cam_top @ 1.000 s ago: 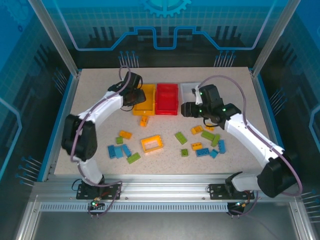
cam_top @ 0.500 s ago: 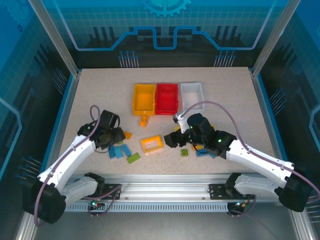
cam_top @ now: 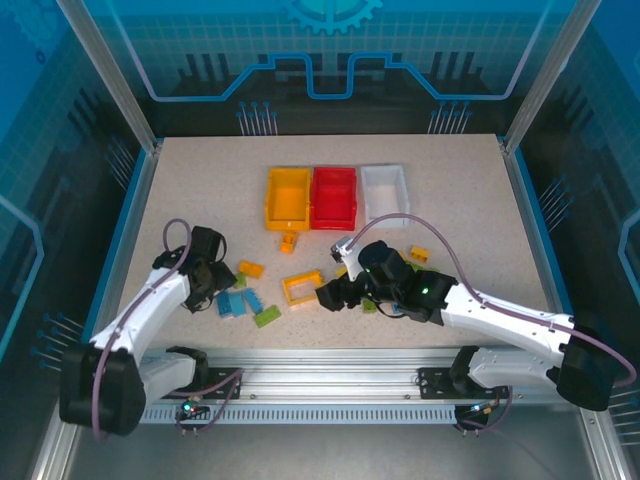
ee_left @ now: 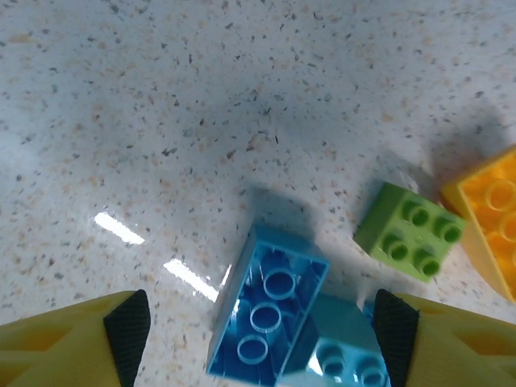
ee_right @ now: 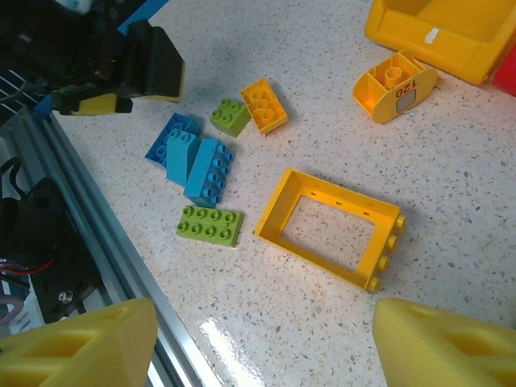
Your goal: Sort the legos into containers by color
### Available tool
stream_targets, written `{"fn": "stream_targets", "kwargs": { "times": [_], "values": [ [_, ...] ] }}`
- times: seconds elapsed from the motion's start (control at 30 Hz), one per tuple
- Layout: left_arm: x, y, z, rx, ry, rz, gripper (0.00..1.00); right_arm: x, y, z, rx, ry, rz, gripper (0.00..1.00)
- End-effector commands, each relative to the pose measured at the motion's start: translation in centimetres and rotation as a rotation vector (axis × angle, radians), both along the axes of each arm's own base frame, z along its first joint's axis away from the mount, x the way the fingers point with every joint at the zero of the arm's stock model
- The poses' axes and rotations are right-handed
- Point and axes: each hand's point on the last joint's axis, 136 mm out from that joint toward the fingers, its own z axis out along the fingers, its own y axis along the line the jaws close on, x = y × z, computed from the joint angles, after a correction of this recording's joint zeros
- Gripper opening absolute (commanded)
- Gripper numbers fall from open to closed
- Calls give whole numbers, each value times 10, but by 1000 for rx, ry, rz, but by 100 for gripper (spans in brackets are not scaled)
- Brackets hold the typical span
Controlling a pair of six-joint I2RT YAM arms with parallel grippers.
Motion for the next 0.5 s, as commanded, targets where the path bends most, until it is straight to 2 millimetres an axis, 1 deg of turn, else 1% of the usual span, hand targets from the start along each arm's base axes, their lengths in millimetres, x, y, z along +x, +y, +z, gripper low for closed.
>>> {"fn": "stream_targets", "kwargs": {
  "times": [0.0, 0.13, 0.2, 0.4, 0.47],
  "values": [
    [13, -3, -6, -11, -10, -52, 75, 2, 8, 13, 31, -21, -4, 73],
    [14, -13, -20, -60, -18, -93, 74, 2, 13, 11, 43, -11, 7, 73],
    [9, -15, -26, -71, 0, -100, 72, 1, 19, 11, 54, -1, 28, 73],
    [-6, -19, -45, -95, 63, -101, 63, -2, 35, 10, 56, 14, 73, 73],
    [-8, -19, -45, -100, 61, -93, 59, -2, 38, 11, 56, 14, 73, 73]
  ]
}}
